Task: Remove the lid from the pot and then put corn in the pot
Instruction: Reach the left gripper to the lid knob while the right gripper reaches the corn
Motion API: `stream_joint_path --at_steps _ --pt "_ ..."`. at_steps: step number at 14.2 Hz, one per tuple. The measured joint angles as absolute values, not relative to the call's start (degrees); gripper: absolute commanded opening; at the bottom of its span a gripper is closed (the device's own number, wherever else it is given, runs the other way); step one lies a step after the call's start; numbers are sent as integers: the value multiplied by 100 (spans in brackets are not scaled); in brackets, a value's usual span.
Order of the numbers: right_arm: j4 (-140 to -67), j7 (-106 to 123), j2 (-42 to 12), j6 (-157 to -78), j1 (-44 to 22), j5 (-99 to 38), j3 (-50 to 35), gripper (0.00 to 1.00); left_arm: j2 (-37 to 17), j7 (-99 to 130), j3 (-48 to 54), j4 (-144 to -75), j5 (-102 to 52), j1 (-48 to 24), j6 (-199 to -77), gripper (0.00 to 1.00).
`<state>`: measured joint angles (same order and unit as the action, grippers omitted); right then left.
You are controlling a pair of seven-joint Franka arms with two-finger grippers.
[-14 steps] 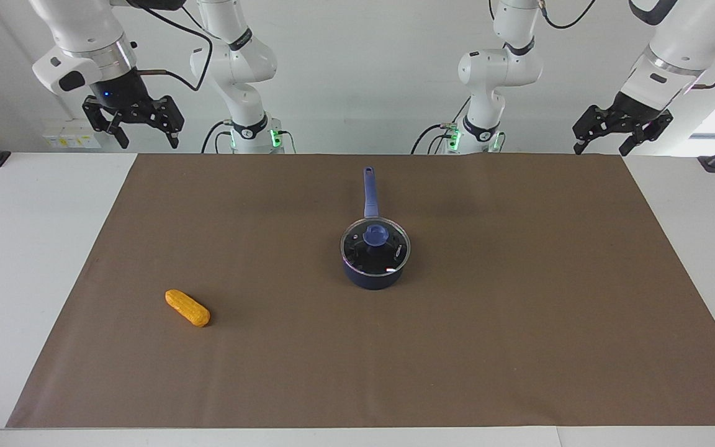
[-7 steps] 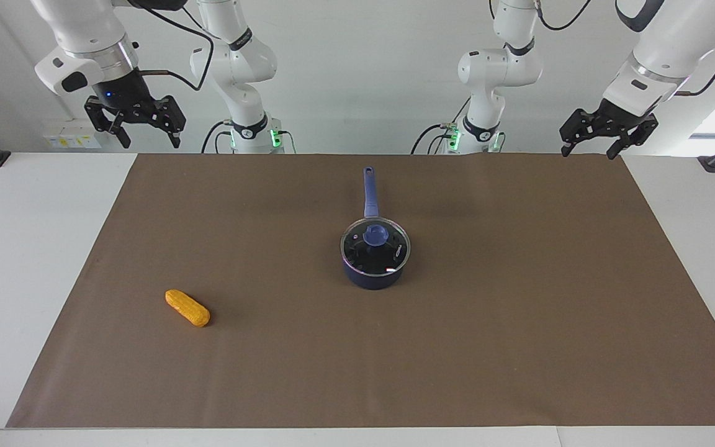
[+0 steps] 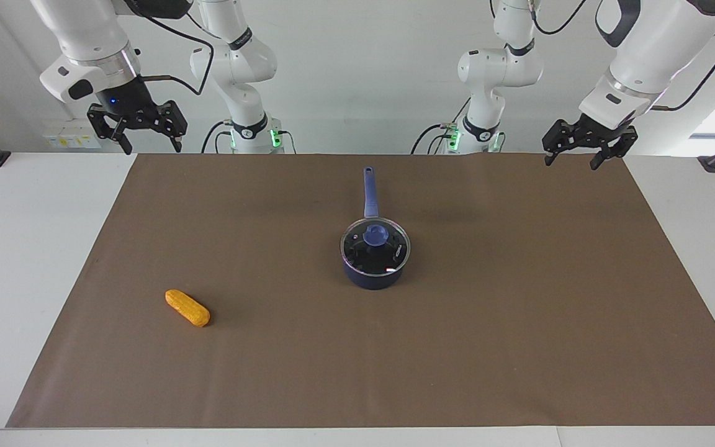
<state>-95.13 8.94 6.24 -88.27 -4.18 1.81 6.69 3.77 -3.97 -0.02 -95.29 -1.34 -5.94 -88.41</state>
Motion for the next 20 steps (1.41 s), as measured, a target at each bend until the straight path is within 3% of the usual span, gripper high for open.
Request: stream_joint_path --at_steps 3,9,14,20 --pt "-9821 1063 683 -9275 -411 177 688 100 363 -137 0 -9614 -134 -806 -9015 100" --pt "-11089 1559 546 -11057 -420 81 674 100 193 591 5 -9709 -134 -1298 -9377 100" --pt "-11381 1854 -655 -12869 -440 78 662 100 -19 1214 11 -9713 -134 -1728 -9685 100" --pt "-11335 3164 -1689 -14244 -403 59 673 100 -322 2099 17 -9716 -134 -2341 -10103 100"
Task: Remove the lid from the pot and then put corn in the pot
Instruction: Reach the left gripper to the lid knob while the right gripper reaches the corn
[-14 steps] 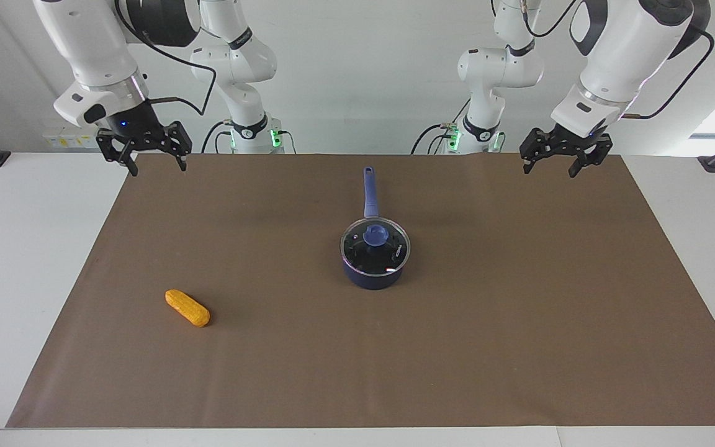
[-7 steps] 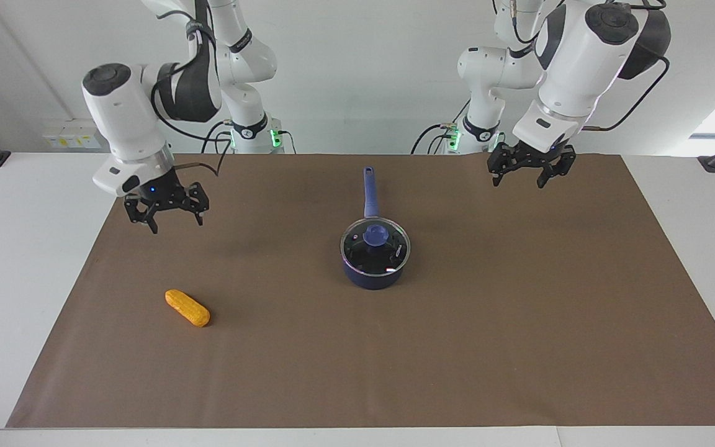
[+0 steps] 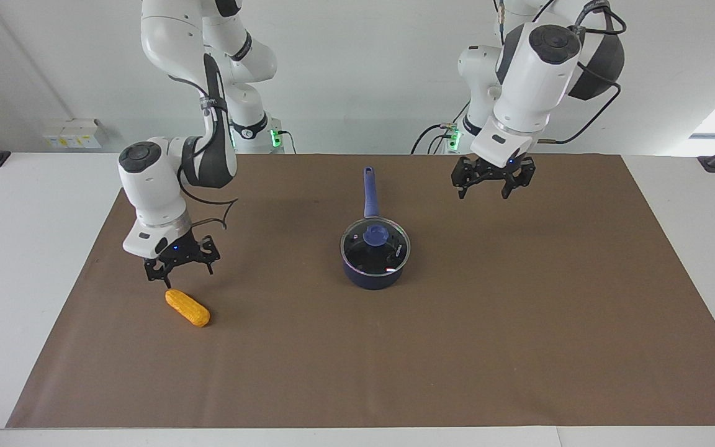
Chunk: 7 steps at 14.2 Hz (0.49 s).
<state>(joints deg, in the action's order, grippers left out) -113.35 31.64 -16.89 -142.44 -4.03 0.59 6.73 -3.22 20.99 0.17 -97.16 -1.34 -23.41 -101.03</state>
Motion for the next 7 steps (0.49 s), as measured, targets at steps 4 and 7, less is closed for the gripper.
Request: stream_joint_path --at_steps 4,7 --pt "-11107 4542 -2161 -14614 -240 -433 692 100 -469 2637 21 -9715 -129 -2745 -10360 100" --pt "-10824 5500 -2343 -14614 -174 -852 696 100 -713 2960 18 -9709 219 -3119 -10475 100"
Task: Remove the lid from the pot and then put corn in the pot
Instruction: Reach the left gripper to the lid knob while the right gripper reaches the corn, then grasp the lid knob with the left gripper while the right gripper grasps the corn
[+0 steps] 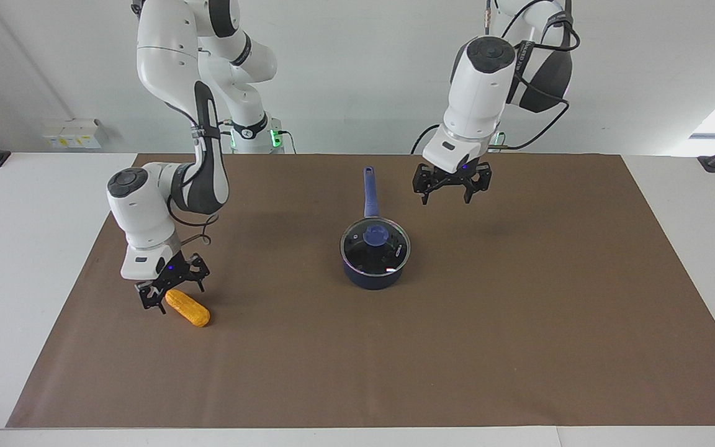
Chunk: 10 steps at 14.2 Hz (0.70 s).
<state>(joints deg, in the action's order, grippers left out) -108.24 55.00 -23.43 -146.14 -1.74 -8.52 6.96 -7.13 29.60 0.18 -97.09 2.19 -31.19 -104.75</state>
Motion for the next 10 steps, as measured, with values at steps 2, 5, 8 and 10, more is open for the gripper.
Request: stream_joint_path --at_steps 2,5,8,10 --pt "-10705 5784 -2438 -14612 -176 -1047 693 100 -923 3534 26 -9690 318 -3378 -10676 100" --pt "-10646 6121 -2633 -14613 -188 -1557 659 100 -1236 4034 28 -9632 338 -3587 -10858 100" --pt "-10616 6144 -2703 -14613 -203 -1692 637 100 -1517 4478 33 -9412 338 -3782 -10904 100" --pt "-10616 6144 -2704 -14611 -205 -1693 637 100 -1648 4668 36 -9303 338 -3915 -11012 100"
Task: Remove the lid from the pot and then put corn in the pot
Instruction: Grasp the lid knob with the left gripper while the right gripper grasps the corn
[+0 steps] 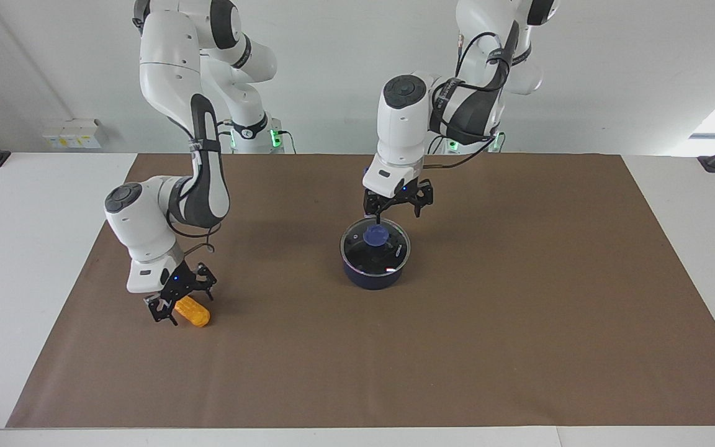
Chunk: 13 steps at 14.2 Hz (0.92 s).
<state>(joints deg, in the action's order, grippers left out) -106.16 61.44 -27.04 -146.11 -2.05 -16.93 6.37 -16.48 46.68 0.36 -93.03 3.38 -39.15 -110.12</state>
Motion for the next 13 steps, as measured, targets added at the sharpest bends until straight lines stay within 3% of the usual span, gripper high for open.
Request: stream_joint_path --at_steps 6,7,9,10,11,12,13 --pt "-10619 6144 -2707 -14601 -173 -1693 655 100 -1711 4784 12 -9225 222 -3993 -11215 100" --pt "-10621 6144 -2707 -14600 -175 -1693 654 93 -1714 4785 4 -9224 204 -3992 -11248 100" --pt "-10625 6144 -2708 -14599 -178 -1693 652 66 -1760 4786 -2 -9229 194 -3993 -11303 100" --pt "-10627 6144 -2708 -14598 -178 -1693 652 37 -1807 4786 0 -9230 191 -3995 -11385 100" --pt "-10629 6144 -2708 -14598 -177 -1693 653 14 -1867 4786 0 -9232 189 -3996 -11471 100" --pt "-10629 6144 -2708 -14598 -176 -1693 653 2 -1925 4786 -1 -9233 189 -3996 -11528 100" --pt "-10629 6144 -2708 -14598 -174 -1693 654 0 -1972 4786 -4 -9234 189 -3996 -11560 100"
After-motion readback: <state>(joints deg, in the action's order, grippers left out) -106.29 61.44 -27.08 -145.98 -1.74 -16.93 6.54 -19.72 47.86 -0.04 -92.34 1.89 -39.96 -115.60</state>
